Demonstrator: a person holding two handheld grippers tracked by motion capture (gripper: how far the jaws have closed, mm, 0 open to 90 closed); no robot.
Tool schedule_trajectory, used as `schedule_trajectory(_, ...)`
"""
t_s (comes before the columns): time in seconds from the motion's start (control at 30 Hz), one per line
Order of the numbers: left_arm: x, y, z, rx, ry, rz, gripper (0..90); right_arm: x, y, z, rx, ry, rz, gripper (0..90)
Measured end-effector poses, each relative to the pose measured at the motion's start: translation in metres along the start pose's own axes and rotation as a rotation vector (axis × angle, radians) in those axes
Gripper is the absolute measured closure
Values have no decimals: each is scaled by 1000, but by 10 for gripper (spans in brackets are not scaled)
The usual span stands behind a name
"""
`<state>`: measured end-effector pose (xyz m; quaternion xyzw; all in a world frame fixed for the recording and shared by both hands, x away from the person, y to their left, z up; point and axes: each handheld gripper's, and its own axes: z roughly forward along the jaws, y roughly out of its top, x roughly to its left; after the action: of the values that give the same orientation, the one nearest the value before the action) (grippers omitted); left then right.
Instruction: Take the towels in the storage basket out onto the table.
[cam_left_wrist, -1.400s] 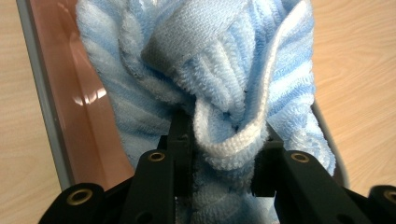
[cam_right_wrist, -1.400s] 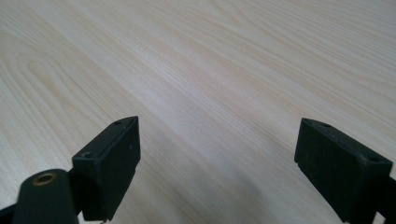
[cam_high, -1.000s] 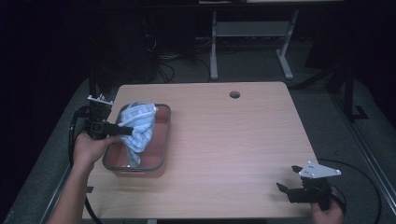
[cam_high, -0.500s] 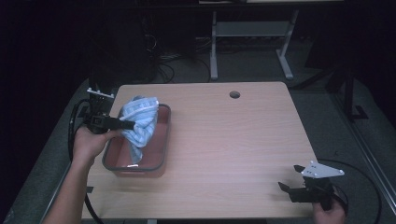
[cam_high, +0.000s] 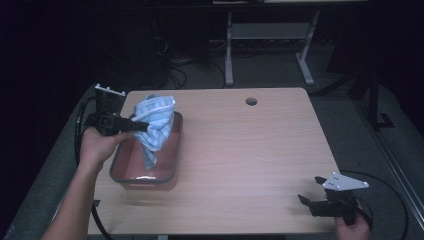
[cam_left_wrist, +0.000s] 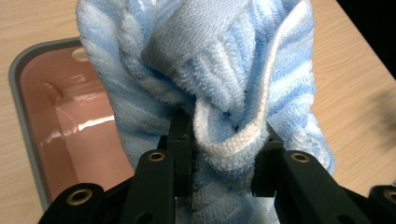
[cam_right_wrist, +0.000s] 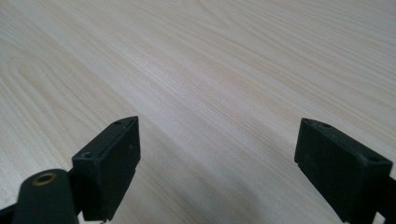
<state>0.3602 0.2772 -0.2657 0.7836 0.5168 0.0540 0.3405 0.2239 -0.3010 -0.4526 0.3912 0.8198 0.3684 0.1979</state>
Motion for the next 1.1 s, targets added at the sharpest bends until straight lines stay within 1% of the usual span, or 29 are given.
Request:
schedule_trajectory(0.03, -3, 3, 0, 1, -1, 8, 670, 0, 0, 0, -1, 0, 0, 137)
schedule_trajectory(0.17, -7, 7, -1, -2, -9, 9, 671, -1, 0, -1, -1, -3, 4, 137)
schedule_trajectory(0.23, -11, 10, -1, -5, -18, 18, 671, -1, 0, -1, 0, -3, 5, 137)
schedule_trajectory(0.5, -21, 19, 1, 2, -18, 38, 670, -2, -1, -1, -8, -4, 7, 137)
schedule_trajectory(0.6, -27, 22, 2, 3, -20, 51, 671, -3, -1, -2, -6, -9, 8, 137)
schedule_trajectory(0.7, -29, 24, 2, 3, -19, 52, 671, -3, -1, -2, -6, -10, 10, 137)
schedule_trajectory(0.8, -36, 30, 5, 11, -19, 65, 670, -3, -1, -2, -7, -8, 15, 137)
schedule_trajectory(0.83, -36, 30, 5, 11, -19, 65, 670, -3, -1, -2, -7, -8, 15, 137)
schedule_trajectory(0.93, -43, 36, 9, 9, -22, 68, 670, -3, 0, -2, -9, -11, 13, 137)
schedule_trajectory(0.97, -43, 36, 9, 9, -22, 68, 670, -3, 0, -2, -9, -11, 13, 137)
schedule_trajectory(1.0, -46, 40, 11, 14, -22, 75, 670, -4, 0, -2, -11, -11, 13, 137)
schedule_trajectory(1.1, -52, 44, 14, 18, -26, 85, 670, -3, 0, -2, -9, -11, 16, 137)
